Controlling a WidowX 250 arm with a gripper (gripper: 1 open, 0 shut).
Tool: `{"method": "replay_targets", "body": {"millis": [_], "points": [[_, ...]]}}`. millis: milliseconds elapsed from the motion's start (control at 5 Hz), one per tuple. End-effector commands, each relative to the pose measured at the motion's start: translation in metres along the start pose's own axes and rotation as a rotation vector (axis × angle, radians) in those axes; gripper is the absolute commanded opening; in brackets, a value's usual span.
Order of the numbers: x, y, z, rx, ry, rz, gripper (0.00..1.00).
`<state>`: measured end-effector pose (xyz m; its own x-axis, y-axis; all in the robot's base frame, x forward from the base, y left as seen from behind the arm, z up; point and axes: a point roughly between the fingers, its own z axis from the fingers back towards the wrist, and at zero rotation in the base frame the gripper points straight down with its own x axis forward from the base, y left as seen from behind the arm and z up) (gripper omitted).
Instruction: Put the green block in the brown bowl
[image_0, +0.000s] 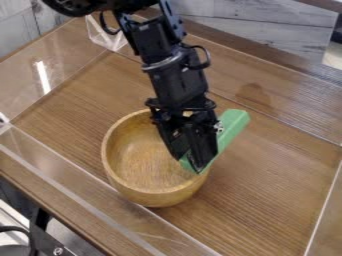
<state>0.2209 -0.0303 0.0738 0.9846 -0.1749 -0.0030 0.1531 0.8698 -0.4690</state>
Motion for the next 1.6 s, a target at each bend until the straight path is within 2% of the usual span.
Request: {"method": "replay_targets", "body": {"millis": [0,800,1400], "points": [[0.0111,-0.0001,0.0122,0.008,-0.049,-0.017,0.0],[0.0138,-0.001,0.0122,-0.014,-0.053,-0.023,0.0],[0.0145,0.0022,0.0095,-0.026,-0.037,-0.015,0.0]]}}
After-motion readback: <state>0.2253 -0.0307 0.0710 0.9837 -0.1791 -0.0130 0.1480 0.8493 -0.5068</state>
